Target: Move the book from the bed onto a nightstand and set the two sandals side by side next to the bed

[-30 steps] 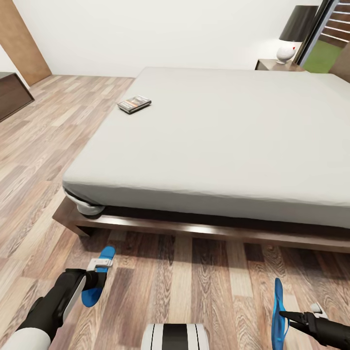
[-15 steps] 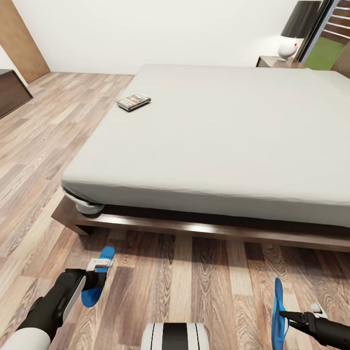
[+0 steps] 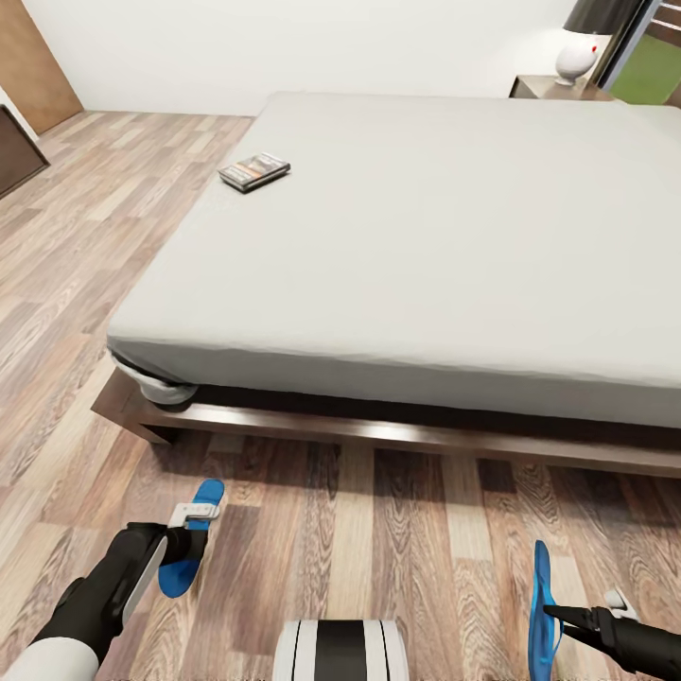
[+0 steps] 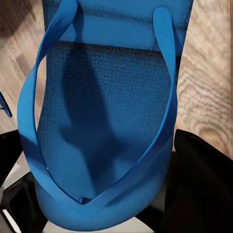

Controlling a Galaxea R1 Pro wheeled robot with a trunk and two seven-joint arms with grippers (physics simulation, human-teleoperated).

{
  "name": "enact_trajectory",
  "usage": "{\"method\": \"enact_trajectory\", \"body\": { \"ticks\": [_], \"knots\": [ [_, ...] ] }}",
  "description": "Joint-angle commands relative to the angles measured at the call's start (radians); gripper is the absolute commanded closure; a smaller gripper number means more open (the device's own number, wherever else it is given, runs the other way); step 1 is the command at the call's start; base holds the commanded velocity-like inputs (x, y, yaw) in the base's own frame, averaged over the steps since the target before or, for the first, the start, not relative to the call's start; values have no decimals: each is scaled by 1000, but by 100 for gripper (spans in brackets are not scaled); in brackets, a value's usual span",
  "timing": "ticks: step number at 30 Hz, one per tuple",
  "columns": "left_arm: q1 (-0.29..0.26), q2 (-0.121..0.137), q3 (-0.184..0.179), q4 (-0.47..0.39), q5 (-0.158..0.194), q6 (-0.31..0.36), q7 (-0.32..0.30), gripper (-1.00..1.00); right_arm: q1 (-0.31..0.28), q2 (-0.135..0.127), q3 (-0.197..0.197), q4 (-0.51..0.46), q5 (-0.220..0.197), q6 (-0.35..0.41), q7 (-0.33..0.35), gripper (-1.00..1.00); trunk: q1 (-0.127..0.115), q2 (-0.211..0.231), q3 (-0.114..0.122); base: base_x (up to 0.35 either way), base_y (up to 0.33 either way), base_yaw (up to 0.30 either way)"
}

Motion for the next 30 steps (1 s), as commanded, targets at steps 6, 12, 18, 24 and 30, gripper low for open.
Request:
{"method": "enact_trajectory", "body": {
  "ticks": [6, 12, 18, 24, 30],
  "knots": [
    [0, 1, 0, -1, 1, 5, -3, 100, 0, 0, -2, 0, -3, 9, 2, 100, 2, -2, -24, 0, 0, 0],
    [0, 1, 0, -1, 1, 5, -3, 100, 0, 0, -2, 0, -3, 9, 2, 100, 5, -3, -47, 0, 0, 0],
    [0, 1, 1, -2, 3, 5, -3, 100, 0, 0, -2, 0, -3, 9, 2, 100, 6, -4, -55, 0, 0, 0],
    [0, 2, 5, -4, 7, 3, -4, 100, 0, 0, -2, 0, -3, 9, 2, 100, 6, -4, -55, 0, 0, 0],
    [0, 7, 47, -14, 11, -4, -6, 100, 0, 0, -2, 0, -3, 9, 2, 100, 6, -4, -55, 0, 0, 0]
  ]
}}
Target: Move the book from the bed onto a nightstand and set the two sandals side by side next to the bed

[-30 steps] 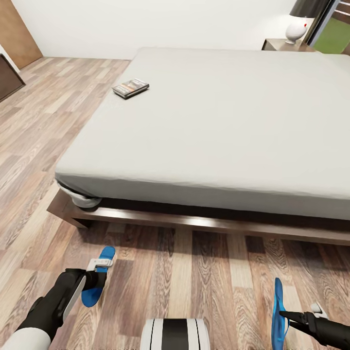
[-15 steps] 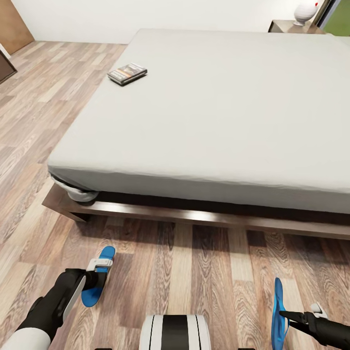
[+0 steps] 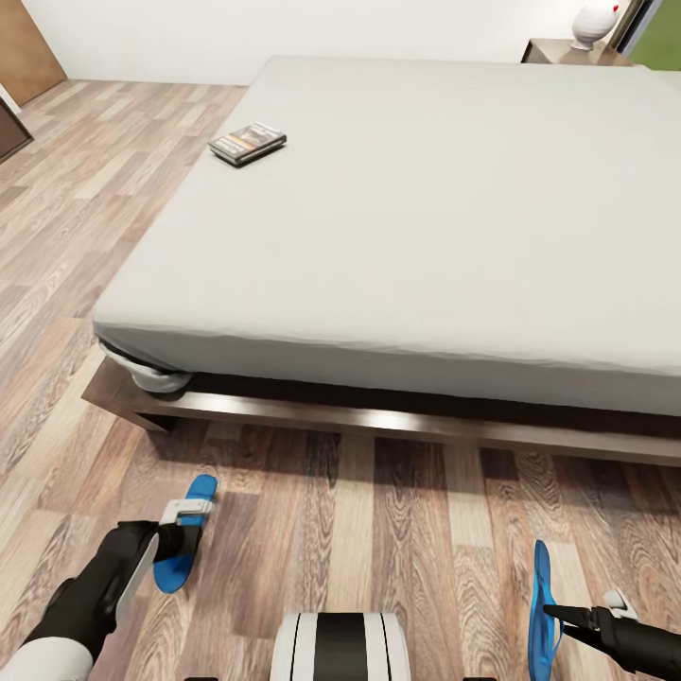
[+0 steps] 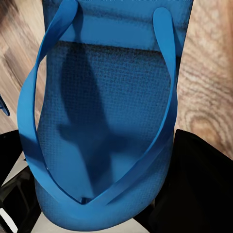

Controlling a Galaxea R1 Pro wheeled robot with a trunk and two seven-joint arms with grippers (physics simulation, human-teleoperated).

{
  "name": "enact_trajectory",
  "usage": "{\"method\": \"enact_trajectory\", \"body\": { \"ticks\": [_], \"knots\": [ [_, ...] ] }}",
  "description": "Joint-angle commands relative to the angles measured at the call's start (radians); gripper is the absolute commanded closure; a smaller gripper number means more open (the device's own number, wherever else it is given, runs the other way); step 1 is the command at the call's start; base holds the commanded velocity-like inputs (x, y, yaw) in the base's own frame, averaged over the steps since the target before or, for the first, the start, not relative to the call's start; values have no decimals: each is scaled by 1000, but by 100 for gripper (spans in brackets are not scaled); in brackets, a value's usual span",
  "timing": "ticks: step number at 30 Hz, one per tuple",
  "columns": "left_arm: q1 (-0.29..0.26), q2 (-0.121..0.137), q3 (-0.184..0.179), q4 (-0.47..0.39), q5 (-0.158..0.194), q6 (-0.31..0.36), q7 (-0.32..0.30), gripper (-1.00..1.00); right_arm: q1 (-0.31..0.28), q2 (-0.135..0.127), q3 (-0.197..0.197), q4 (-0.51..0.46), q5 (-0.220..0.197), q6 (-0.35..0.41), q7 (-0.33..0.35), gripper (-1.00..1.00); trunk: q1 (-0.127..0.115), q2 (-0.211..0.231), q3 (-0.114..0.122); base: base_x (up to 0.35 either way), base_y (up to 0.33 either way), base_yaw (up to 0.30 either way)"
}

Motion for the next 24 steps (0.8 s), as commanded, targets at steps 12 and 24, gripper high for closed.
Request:
{"method": "enact_trajectory", "body": {
  "ticks": [12, 24],
  "knots": [
    [0, -6, 84, -5, 7, -2, -5, 100, 0, 0, -1, 0, -2, 9, 2, 100, 0, 0, -1, 0, 0, 0],
    [-1, -6, 82, -5, 8, -2, -5, 100, 0, 0, -1, 0, -2, 9, 2, 100, 4, -3, -39, 0, 0, 0]
  ]
}}
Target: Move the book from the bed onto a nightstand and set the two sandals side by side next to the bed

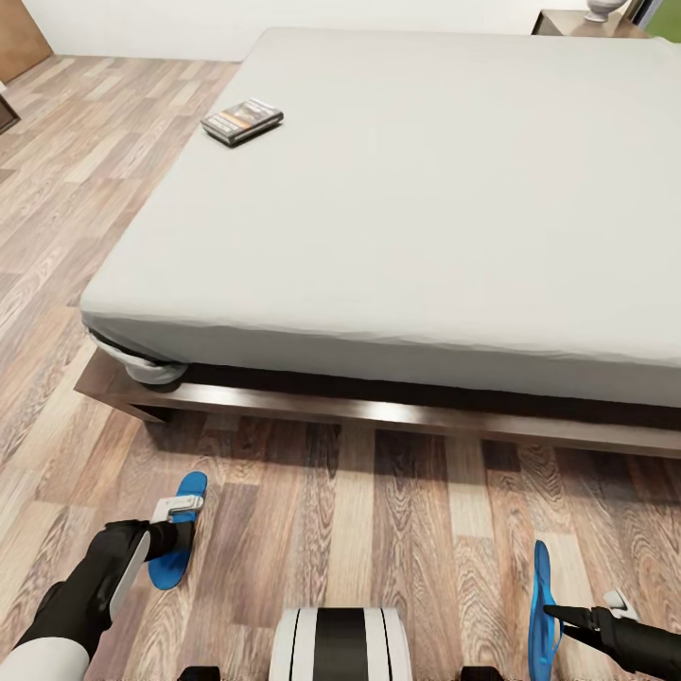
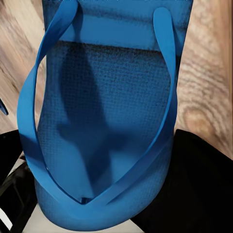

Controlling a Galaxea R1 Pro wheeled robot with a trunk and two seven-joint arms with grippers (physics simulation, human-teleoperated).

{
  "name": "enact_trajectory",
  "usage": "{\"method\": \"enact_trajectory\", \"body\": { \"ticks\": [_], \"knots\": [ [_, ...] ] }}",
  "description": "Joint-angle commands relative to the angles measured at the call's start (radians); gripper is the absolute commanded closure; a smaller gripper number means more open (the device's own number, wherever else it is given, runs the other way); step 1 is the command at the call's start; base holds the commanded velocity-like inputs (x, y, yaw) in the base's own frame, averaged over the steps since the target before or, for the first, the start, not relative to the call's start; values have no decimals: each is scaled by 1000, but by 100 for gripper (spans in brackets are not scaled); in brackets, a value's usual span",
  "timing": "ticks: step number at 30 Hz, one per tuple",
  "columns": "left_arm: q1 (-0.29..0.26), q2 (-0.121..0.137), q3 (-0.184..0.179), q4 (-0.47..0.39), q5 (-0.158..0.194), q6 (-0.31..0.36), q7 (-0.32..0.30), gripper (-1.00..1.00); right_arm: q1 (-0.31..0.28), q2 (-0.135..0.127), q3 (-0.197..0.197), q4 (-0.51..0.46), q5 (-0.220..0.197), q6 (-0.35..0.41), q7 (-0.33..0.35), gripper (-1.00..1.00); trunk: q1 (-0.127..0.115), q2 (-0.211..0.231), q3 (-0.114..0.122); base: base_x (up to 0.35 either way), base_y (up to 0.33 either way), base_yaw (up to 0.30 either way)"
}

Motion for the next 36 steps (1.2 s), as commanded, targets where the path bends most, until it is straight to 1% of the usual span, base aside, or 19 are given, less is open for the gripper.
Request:
{"method": "enact_trajectory", "body": {
  "ticks": [1, 2, 5, 9, 11, 21, 25, 32, 34, 36],
  "knots": [
    [0, 0, 2, -1, 2, 5, -3, 100, 0, 0, -2, 0, -3, 9, 2, 100, 0, 0, -5, 0, 0, 0],
    [0, 0, 2, -1, 2, 5, -3, 100, 0, 0, -2, 0, -3, 9, 2, 100, 1, -1, -8, 0, 0, 0],
    [0, 0, 2, -1, 2, 0, -3, 100, 0, 0, -2, 0, -3, 9, 2, 100, 1, -1, -8, 0, 0, 0],
    [0, 0, 2, -1, 2, -55, -2, 100, 0, 0, -2, -1, -3, 9, 2, 100, 1, -1, -8, 0, 0, 0],
    [0, 0, 1, -1, 3, -72, -2, 100, 0, 0, -2, -1, -3, 9, 2, 100, 1, -1, -8, 0, 0, 0],
    [0, 0, 0, 0, 4, -80, -2, 100, 0, 0, -2, -2, -3, 9, 2, 100, 1, -1, -8, 0, 0, 0],
    [0, -1, 0, 2, 4, -80, -2, 100, 0, 0, -2, -1, -3, 9, 2, 100, 2, -2, -24, 0, 0, 0],
    [-1, -1, 0, 1, 4, -84, -3, 100, 0, 0, -2, -2, -3, 9, 2, 100, 2, -2, -24, 0, 0, 0],
    [-1, -2, 0, 0, 4, -92, -3, 100, 0, 0, -2, -2, -3, 9, 2, 100, 2, -2, -24, 0, 0, 0],
    [0, -3, 1, -1, 4, -117, -3, 100, 0, 0, -2, -2, -3, 9, 2, 100, 2, -2, -24, 0, 0, 0]
  ]
}}
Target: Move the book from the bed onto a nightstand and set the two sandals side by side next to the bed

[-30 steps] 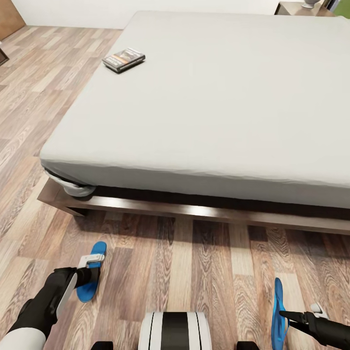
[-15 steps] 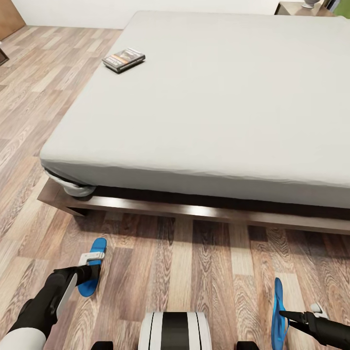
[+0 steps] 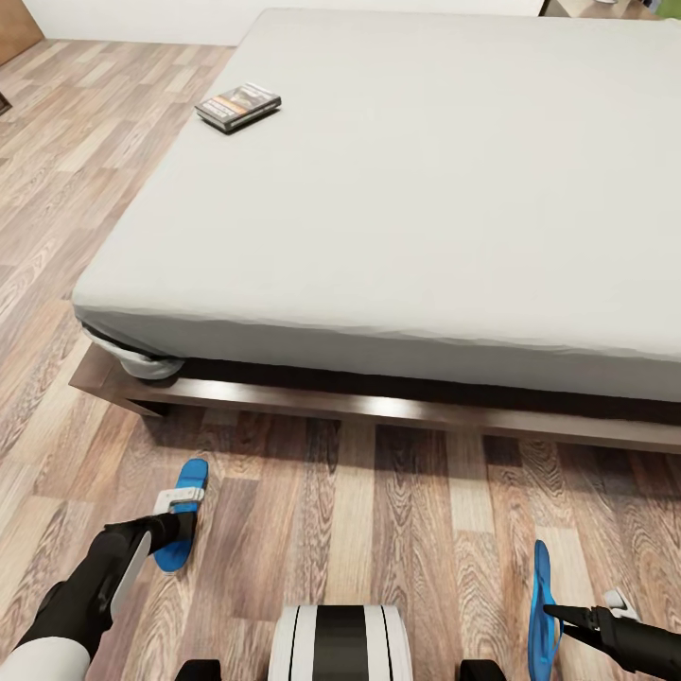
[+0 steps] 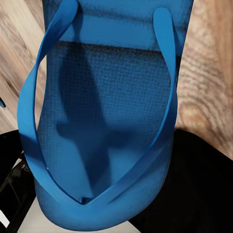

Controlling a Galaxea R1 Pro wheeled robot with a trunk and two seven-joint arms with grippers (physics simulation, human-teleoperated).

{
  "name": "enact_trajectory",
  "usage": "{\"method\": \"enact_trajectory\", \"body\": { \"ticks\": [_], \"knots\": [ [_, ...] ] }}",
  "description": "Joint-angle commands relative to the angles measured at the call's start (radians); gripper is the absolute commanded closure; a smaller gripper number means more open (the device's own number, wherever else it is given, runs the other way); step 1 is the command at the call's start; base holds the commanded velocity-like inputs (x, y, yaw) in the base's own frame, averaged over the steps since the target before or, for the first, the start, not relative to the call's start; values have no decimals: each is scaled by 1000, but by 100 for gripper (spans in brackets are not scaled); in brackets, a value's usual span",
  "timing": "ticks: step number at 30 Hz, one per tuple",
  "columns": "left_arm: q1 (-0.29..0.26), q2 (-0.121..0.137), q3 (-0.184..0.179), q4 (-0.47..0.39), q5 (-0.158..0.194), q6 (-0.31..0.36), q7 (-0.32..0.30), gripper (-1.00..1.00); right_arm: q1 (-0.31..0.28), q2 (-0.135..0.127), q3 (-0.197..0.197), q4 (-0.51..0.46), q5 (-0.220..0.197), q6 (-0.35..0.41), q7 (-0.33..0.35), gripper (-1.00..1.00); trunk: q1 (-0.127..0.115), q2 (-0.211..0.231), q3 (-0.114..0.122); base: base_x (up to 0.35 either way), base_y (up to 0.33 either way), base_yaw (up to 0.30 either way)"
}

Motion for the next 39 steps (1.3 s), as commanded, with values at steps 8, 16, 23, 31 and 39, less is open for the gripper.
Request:
{"method": "enact_trajectory", "body": {
  "ticks": [8, 16, 23, 31, 39],
  "knots": [
    [0, -3, 2, 0, 2, -33, -3, 100, 0, 0, -1, 0, -3, 9, 2, 100, 0, 0, -1, 0, 0, 0],
    [0, -4, 2, 4, 2, -33, -2, 100, 0, 0, -1, 0, -3, 9, 2, 100, 0, 0, -4, 0, 0, 0],
    [0, -4, 2, 5, 2, -33, -2, 100, 0, 0, -1, 0, -3, 9, 2, 100, 3, -2, -31, 0, 0, 0],
    [0, -4, 2, 5, 2, -33, -2, 100, 0, 0, -1, 0, -3, 9, 2, 100, 4, -3, -39, 0, 0, 0],
    [0, -4, 2, 4, 2, -34, -2, 100, 0, 0, -1, 0, -3, 9, 2, 100, 7, -4, -62, 0, 0, 0]
  ]
}}
